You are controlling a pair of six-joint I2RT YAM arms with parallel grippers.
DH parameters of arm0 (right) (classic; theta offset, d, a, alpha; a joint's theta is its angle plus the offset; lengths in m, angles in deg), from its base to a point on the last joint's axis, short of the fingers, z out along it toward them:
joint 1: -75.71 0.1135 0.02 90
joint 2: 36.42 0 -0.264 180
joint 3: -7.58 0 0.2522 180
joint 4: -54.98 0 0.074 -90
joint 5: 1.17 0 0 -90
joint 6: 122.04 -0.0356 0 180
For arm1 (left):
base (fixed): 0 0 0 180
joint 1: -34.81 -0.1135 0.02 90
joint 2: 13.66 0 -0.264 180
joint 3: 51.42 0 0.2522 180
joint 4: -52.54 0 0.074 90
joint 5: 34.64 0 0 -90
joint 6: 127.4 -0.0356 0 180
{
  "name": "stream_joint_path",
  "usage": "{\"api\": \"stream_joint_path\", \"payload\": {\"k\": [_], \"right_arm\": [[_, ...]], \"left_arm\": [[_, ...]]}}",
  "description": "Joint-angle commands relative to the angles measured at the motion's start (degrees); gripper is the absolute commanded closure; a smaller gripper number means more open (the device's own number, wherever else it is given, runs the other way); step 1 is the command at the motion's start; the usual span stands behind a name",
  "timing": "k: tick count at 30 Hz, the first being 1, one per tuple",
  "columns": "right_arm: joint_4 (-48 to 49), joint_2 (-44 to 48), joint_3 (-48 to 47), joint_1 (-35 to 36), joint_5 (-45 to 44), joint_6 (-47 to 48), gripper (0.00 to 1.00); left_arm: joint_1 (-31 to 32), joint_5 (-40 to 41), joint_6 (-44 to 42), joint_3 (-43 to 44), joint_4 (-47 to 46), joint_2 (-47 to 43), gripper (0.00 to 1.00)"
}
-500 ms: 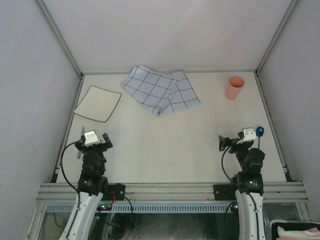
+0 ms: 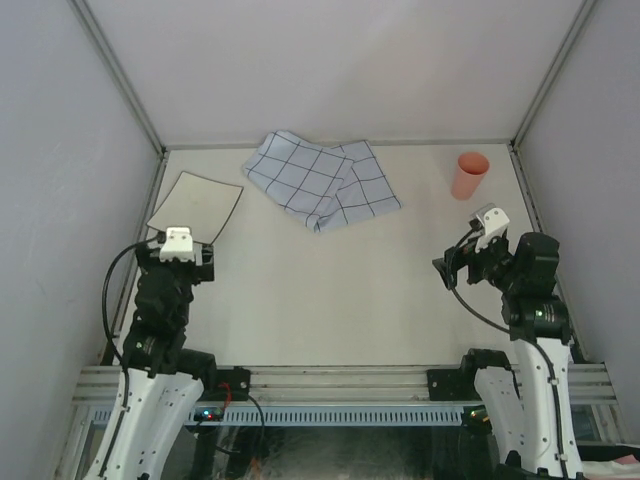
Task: Set the dinner table for one person
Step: Flatten out the napkin at the center of the board.
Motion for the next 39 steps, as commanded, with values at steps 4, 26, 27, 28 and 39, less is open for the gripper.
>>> {"api": "stream_joint_path", "payload": {"k": [4,26,27,28,39], "right_arm": [[-3.3,-1.64,0.99,0.65,-7.51,2.26,0.0],[-1.27,-0.21,2.65,1.08,-11.6,3.45,0.0],[-1.26,-0.18,2.65,1.07,-11.62,3.44,0.0],[-1.3,-0.14,2.64,1.0,-11.63,3.44,0.0],[-1.51,0.78,2.74,0.85,-10.74,3.7,0.0]], "left_arm": [[-0.31,-19.8,-14.12,6.64,14.56,8.24,0.11],[7.48,-45.0,-13.96,46.31,12.64,72.16,0.23],[8.34,-45.05,-13.11,48.89,12.67,74.74,0.23],[9.23,-44.54,-12.32,51.32,12.32,76.84,0.23],[15.11,-38.84,-10.14,74.5,13.61,98.8,0.26]]}}
